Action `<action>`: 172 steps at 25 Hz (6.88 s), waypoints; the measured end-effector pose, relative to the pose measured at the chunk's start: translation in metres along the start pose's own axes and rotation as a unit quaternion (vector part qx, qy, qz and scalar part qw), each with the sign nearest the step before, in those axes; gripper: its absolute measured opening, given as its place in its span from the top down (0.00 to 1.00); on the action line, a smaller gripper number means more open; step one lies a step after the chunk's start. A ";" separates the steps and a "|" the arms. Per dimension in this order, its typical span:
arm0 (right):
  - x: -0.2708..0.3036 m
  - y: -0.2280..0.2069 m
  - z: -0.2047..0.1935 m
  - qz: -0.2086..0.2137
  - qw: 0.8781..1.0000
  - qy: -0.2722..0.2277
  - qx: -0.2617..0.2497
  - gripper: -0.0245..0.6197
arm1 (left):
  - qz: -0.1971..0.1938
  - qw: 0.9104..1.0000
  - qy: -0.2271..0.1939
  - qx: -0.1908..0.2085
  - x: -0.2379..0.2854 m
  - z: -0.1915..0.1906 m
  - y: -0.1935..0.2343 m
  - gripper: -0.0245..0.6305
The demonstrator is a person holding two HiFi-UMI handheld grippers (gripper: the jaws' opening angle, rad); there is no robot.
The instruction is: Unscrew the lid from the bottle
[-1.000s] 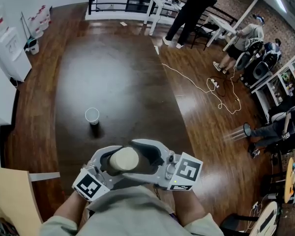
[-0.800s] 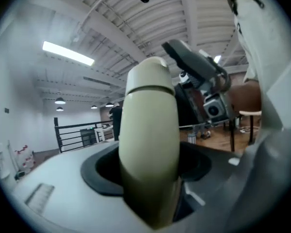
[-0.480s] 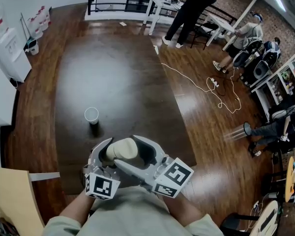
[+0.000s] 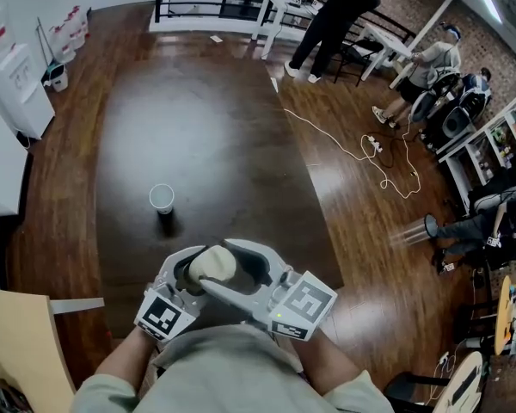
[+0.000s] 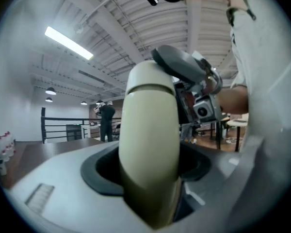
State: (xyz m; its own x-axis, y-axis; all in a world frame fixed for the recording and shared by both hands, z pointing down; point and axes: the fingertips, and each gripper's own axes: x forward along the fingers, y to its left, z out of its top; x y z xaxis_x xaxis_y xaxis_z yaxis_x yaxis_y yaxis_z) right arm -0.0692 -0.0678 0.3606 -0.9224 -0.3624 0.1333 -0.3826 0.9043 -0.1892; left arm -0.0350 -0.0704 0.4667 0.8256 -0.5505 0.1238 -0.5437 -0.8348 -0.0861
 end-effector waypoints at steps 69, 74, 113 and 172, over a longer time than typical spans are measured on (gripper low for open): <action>-0.004 -0.049 -0.095 -0.139 0.986 0.051 0.071 0.52 | -0.006 0.989 0.130 -0.065 0.016 -0.167 0.028 0.45; -0.008 -0.053 -0.102 -0.147 0.985 0.051 0.074 0.52 | -0.002 0.990 0.125 -0.069 0.012 -0.161 0.028 0.41; 0.009 -0.062 -0.169 -0.147 0.982 0.076 0.090 0.52 | 0.192 0.955 0.134 -0.180 -0.082 -0.167 0.045 0.82; -0.152 0.024 -0.147 -0.277 0.959 -0.002 0.062 0.96 | 0.197 0.943 0.020 -0.268 -0.076 -0.067 -0.077 0.96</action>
State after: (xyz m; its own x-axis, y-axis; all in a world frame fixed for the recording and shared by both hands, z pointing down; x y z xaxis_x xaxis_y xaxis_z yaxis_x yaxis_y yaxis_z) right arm 0.0696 0.0422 0.4788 -0.5768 -0.7799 0.2430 -0.8164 0.5402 -0.2041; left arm -0.0665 0.0352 0.5299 0.5437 -0.8084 0.2256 -0.8136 -0.4416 0.3782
